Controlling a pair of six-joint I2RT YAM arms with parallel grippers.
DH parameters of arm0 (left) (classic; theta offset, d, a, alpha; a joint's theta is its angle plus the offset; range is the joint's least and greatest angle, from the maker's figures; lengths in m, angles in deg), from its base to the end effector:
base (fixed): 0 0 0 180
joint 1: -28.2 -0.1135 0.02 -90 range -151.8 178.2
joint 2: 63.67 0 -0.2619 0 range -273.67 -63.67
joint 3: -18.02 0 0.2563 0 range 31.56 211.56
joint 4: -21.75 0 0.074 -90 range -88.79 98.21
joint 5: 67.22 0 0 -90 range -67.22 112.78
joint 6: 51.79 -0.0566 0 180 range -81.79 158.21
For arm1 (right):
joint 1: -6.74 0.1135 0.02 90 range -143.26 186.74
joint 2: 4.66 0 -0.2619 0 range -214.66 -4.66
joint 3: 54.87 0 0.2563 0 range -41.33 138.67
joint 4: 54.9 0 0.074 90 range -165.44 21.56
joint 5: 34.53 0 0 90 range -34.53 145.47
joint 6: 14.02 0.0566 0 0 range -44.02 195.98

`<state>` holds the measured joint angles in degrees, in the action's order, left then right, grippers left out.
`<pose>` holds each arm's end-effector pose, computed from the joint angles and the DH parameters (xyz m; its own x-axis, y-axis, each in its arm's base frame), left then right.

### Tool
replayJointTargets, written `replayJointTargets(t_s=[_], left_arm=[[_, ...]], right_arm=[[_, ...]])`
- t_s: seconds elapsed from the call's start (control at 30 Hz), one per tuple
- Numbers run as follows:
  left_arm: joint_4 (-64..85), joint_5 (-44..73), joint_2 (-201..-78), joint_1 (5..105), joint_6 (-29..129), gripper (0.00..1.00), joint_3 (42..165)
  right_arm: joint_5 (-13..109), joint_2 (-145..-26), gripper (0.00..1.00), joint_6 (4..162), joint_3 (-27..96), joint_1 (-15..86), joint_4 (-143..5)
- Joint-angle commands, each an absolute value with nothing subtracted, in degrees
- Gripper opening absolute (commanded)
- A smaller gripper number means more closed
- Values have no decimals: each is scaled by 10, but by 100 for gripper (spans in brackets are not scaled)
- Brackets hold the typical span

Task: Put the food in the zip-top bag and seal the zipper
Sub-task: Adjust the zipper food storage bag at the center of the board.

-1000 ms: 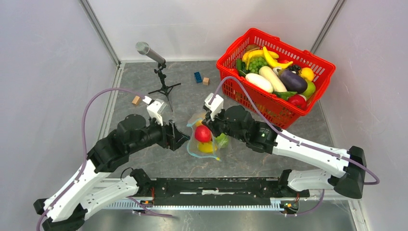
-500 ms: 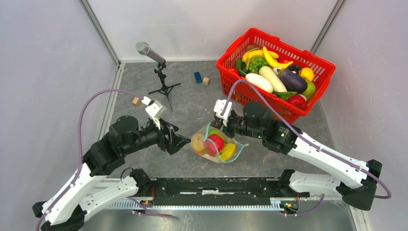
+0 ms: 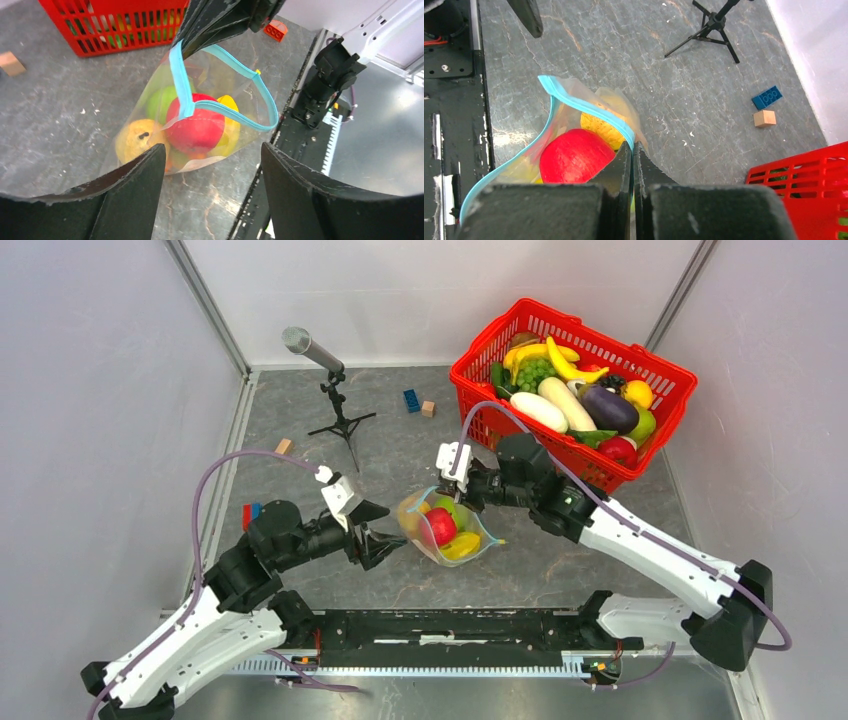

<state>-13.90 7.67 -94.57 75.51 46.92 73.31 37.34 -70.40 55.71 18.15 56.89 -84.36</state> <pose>0.0942 -0.1238 0.3287 -0.2646 0.0712 -0.9617 0.8527 0.4830 -0.1988 0.1691 0.2301 0.3365 0.0898 -0.4062 -0.9094 -0.9414 0.2633 -0.2106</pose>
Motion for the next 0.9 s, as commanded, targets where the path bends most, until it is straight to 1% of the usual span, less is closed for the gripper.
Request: replayJointTargets(t_s=[0.0, 0.17, 0.3, 0.43, 0.6, 0.8, 0.87], left_arm=[[-41, 76, -920, 753, 383, 75, 687], [16, 43, -886, 753, 305, 76, 632], [25, 28, -905, 753, 278, 74, 625], [48, 47, -931, 753, 258, 72, 621], [80, 93, -952, 754, 222, 65, 614], [79, 131, -958, 754, 209, 64, 614], [97, 140, -951, 754, 206, 66, 607]], right_arm=[[319, -723, 0, 518, 207, 547, -823], [293, -745, 0, 489, 223, 538, -852], [288, -755, 0, 482, 226, 535, -860], [265, -754, 0, 476, 222, 534, -861], [260, -755, 0, 468, 224, 533, -870], [255, -756, 0, 466, 225, 533, -873], [253, -759, 0, 466, 227, 533, -873]])
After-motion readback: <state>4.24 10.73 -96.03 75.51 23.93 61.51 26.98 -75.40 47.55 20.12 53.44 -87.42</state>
